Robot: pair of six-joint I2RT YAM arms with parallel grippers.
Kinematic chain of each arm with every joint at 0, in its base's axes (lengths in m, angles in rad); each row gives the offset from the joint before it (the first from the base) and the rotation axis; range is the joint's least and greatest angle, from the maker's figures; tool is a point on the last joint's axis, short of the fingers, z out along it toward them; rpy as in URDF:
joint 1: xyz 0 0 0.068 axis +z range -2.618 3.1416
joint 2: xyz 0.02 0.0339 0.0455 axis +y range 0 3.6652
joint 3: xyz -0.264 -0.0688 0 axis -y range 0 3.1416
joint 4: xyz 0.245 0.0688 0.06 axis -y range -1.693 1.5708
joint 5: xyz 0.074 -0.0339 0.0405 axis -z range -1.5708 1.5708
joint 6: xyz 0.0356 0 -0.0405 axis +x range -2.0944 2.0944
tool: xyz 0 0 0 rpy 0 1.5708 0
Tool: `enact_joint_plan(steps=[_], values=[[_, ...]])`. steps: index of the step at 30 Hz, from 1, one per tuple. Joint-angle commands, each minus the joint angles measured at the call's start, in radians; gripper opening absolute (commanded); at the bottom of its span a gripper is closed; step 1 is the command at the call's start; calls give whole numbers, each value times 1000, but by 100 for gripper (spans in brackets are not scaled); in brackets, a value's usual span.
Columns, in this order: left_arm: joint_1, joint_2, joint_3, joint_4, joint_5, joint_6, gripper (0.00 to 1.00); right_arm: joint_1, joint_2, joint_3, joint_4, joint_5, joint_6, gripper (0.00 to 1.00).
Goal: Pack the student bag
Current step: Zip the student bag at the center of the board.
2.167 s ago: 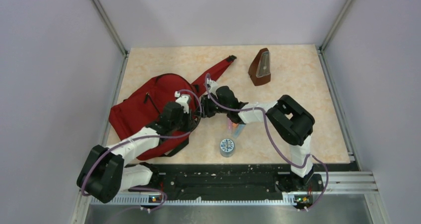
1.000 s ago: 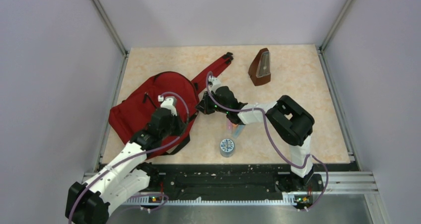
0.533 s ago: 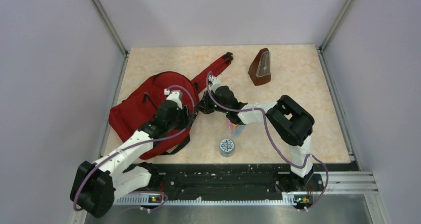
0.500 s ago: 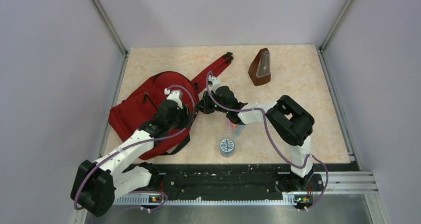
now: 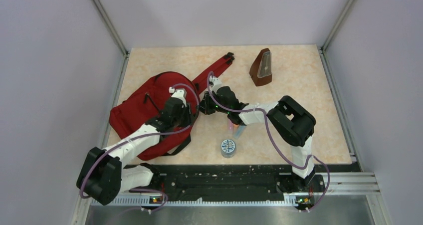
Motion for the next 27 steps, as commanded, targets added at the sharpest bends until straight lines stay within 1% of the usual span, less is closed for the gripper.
enact_joint_plan(steps=[1,8,13,16,19,21,23,27], values=[[-4,10,25,58,4,10,40,4,-19,10,73,-2,4,0],[-3,41,9,60,9,19,36,3,-14,11,78,-4,8,0],[-3,46,4,70,-4,19,30,4,-10,11,77,-7,9,0],[-2,49,-5,90,21,22,28,3,-12,9,71,-5,6,0],[-4,56,-12,110,62,31,21,3,-13,4,75,2,5,0],[-2,56,-16,113,98,43,11,4,-14,5,76,6,5,0],[-3,43,-17,110,97,47,0,4,-15,3,78,12,2,0],[-3,-6,-16,71,79,33,0,3,-21,5,72,44,-16,0]])
